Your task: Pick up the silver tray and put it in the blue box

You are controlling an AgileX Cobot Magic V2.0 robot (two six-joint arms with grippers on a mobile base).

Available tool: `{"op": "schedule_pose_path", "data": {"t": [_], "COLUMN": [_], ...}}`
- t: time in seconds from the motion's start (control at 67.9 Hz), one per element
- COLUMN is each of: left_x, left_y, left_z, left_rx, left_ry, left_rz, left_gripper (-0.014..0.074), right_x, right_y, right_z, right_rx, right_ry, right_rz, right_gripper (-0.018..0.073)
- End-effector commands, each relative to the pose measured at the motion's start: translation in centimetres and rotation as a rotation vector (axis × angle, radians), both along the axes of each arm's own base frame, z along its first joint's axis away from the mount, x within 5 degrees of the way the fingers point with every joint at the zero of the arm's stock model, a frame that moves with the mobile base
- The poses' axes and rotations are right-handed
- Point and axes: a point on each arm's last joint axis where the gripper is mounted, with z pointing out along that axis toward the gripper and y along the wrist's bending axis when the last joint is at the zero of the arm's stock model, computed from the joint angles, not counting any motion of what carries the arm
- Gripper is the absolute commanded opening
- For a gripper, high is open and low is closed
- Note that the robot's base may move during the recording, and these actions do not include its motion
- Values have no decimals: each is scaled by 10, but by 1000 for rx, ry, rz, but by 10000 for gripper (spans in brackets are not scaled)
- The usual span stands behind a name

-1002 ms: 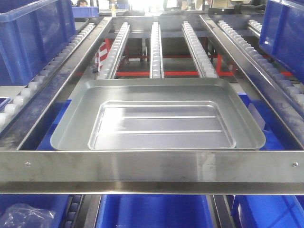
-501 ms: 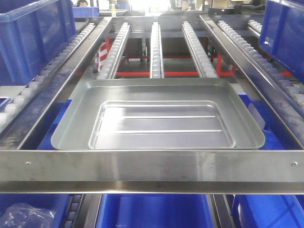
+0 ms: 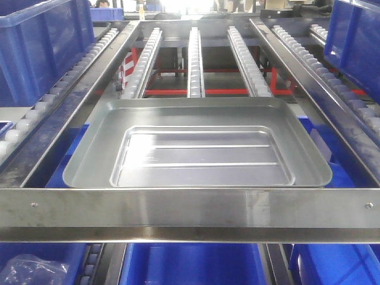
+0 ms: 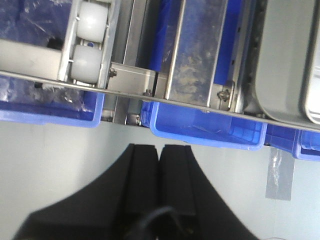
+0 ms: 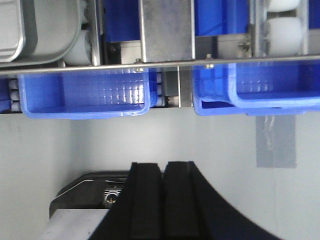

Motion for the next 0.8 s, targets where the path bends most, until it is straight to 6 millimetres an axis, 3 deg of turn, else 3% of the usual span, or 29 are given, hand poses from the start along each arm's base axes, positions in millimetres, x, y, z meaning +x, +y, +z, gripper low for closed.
{"op": "schedule_pose_path", "data": {"t": [0.0, 0.088, 0.177, 0.309, 0.427, 0.604, 0.781], "left_x": [12, 23, 34, 53, 69, 92, 112], "left_y": [-13, -42, -70, -101, -129, -157, -173], "left_z": [11, 10, 7, 6, 15, 24, 33], "left_rx": [-21, -13, 10, 127, 122, 133, 91], "left_ry": [-72, -59, -40, -38, -45, -26, -38], "left_rz": [-30, -118, -92, -73, -98, -104, -92], "left_gripper": [-92, -92, -92, -92, -92, -92, -92], "right_x": [19, 35, 53, 81, 104, 133, 155], "right_y": [3, 15, 33, 61, 83, 101, 110], "right_z": [11, 13, 17, 16, 15, 16, 27], "right_rx": [23, 28, 46, 68, 65, 17, -85], "right_ry": [-102, -125, -133, -110, -105, -61, -60], "right_rz": [-21, 19, 61, 100, 128, 111, 126], "right_gripper": [55, 56, 56, 57, 57, 57, 57]}}
